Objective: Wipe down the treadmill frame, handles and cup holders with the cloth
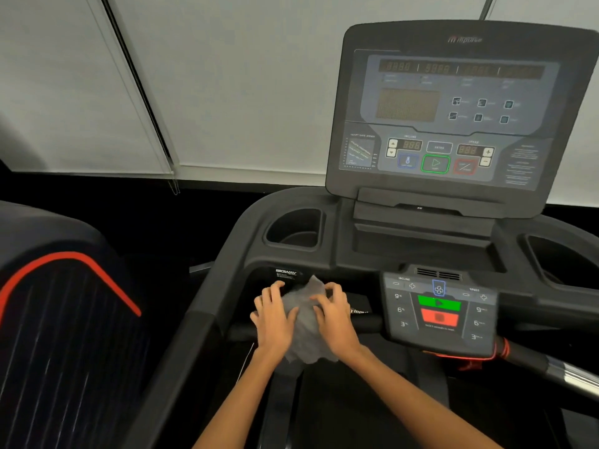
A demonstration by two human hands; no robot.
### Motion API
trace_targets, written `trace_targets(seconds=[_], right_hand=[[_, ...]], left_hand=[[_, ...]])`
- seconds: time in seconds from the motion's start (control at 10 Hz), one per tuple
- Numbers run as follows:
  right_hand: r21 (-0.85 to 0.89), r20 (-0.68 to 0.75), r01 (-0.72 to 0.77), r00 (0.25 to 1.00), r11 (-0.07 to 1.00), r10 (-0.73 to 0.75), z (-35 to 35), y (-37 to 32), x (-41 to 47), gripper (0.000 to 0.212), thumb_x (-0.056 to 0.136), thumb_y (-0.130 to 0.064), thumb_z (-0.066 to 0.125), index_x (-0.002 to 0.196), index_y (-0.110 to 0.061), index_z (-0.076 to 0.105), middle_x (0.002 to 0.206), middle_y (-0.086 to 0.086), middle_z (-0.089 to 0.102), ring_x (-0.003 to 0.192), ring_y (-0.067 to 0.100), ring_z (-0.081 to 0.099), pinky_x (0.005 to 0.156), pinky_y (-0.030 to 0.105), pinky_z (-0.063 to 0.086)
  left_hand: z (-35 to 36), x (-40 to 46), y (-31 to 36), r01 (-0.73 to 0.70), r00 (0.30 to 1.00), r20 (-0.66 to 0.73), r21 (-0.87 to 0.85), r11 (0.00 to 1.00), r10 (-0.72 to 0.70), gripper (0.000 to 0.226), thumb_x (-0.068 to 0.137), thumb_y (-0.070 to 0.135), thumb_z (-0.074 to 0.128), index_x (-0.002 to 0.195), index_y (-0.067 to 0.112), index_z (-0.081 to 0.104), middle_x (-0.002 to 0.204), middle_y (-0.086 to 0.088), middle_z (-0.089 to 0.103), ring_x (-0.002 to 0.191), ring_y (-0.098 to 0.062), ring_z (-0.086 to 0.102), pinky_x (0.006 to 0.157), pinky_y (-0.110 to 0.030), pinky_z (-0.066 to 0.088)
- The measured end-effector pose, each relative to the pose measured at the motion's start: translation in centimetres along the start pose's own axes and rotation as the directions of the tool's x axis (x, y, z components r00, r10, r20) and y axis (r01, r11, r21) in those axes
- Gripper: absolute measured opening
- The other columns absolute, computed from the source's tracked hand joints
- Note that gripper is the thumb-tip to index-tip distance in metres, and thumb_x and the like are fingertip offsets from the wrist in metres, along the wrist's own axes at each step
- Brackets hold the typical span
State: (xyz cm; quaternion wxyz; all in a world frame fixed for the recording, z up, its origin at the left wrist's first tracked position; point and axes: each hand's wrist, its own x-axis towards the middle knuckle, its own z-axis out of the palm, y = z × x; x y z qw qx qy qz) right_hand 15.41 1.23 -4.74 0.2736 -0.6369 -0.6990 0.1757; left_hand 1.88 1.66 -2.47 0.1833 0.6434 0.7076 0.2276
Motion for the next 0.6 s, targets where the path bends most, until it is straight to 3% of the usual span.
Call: trace_targets(seconds=[0.1,0.2,0.3,0.4,0.6], right_hand=[[-0.117,-0.065,0.086,0.994,0.989,-0.094,-0.1,0.1,-0.4,0.026,0.096,-0.024,0.047,0.109,-0.014,0.068,0.127,0.004,0.055,0.116,0.021,0.051,0.095,0.039,0.039],[-0.269,-0.114,0.145,0.977,0.952,-0.181,0.1,0.5,-1.1,0.036,0.092,-0.034,0.036,0.094,-0.023,0.070,0.097,-0.008,0.066,0.091,0.013,0.063,0.085,0.036,0.043],[-0.360,-0.103,0.160,0.972,0.919,-0.210,0.5,0.8,-1.6,0.035,0.093,-0.033,0.036,0.086,-0.025,0.069,0.082,-0.011,0.067,0.076,0.010,0.063,0.082,0.031,0.030],[-0.439,-0.087,0.155,0.973,0.885,-0.213,0.6,0.8,-1.7,0.036,0.093,-0.032,0.034,0.084,-0.025,0.068,0.076,-0.010,0.066,0.069,0.011,0.062,0.079,0.033,0.029],[-0.417,-0.160,0.175,0.952,0.892,-0.261,0.0,0.8,-1.2,0.041,0.091,-0.039,0.036,0.101,-0.021,0.071,0.093,-0.006,0.070,0.089,0.013,0.067,0.082,0.044,0.051]], left_hand=[[0.3,-0.1,-0.9,-0.149,0.988,0.044,0.049,0.988,0.147,0.026,0.095,0.035,0.049,0.120,0.027,0.054,0.124,0.009,0.048,0.122,-0.013,0.038,0.100,-0.036,0.028],[0.3,-0.8,-1.4,-0.220,0.968,0.148,0.096,0.971,0.204,0.031,0.099,0.042,0.036,0.117,0.029,0.059,0.120,0.014,0.056,0.120,-0.006,0.042,0.107,-0.043,0.020],[0.4,-1.7,-1.8,-0.264,0.949,0.216,0.146,0.953,0.230,0.035,0.101,0.042,0.030,0.127,0.032,0.051,0.129,0.015,0.052,0.123,-0.005,0.041,0.111,-0.050,0.014],[0.1,-2.2,-1.9,-0.270,0.943,0.251,0.196,0.943,0.218,0.037,0.102,0.038,0.026,0.134,0.033,0.043,0.135,0.015,0.046,0.126,-0.006,0.038,0.113,-0.052,0.014],[-0.9,-1.4,-1.6,-0.300,0.946,0.199,0.242,0.923,0.256,0.041,0.102,0.038,0.025,0.143,0.032,0.033,0.144,0.013,0.039,0.136,-0.006,0.027,0.113,-0.055,0.010]])
